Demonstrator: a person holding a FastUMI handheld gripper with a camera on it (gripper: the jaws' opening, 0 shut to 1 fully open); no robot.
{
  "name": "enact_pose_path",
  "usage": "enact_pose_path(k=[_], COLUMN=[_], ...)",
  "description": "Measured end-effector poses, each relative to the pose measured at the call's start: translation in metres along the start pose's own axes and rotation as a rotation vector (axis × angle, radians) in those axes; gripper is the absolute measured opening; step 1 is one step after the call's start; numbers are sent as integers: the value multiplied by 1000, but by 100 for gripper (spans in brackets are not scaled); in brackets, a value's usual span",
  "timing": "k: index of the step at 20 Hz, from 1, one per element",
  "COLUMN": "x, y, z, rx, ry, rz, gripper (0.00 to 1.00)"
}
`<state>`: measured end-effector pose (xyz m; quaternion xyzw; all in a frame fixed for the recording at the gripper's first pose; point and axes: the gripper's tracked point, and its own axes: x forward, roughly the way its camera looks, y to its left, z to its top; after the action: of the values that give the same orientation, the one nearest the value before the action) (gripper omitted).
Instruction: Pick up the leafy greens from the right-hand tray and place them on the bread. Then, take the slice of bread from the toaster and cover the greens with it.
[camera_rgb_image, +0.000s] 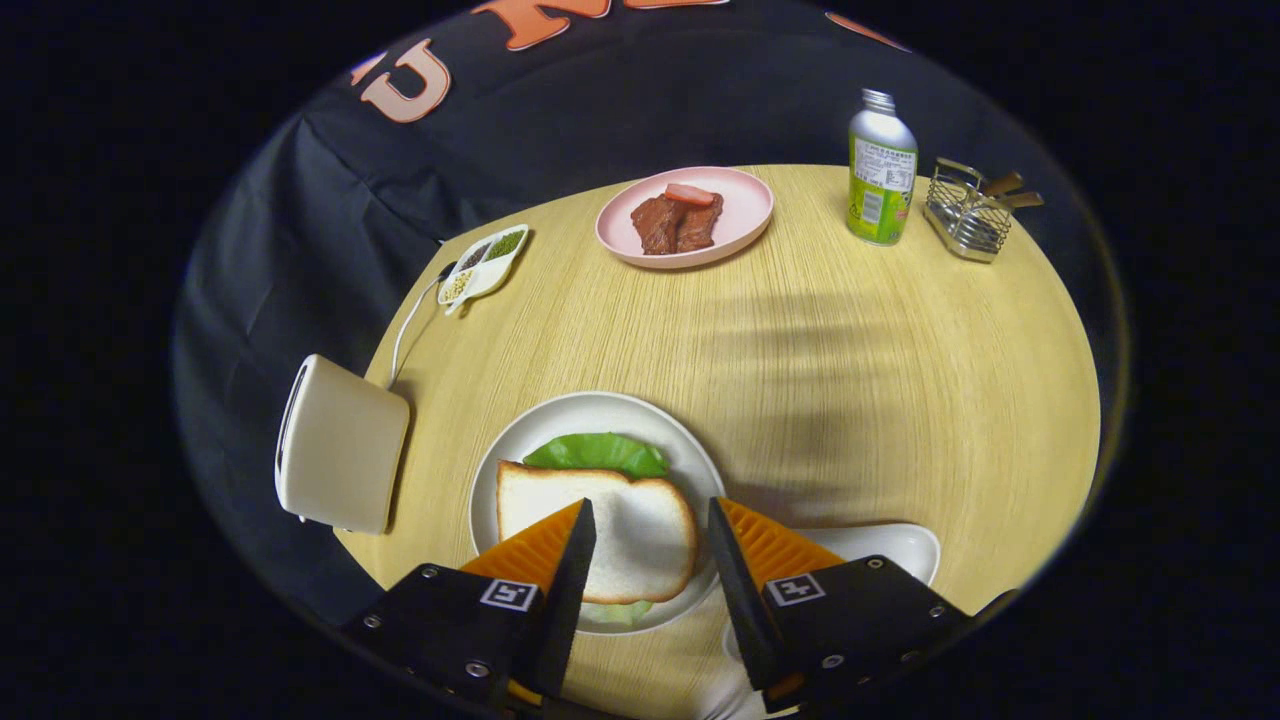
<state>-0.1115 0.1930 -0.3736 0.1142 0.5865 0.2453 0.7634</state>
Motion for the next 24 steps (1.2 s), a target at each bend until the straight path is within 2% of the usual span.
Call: enact_pose_path(k=[3,7,9,12,16,20,24], x=[-23,-71,-92,-134,-205,-265,-318], y=[12,22,41,59,88,114,126], z=[20,73,89,120,167,195,220], rx=[19,-51,-86,-140,-185,-240,-290], ry=[-80,-286,-345,-458,-675,-838,-1023], rz=[20,-13,6,2,-8,20,-32], gripper=[71,71,72,74,78,83,89])
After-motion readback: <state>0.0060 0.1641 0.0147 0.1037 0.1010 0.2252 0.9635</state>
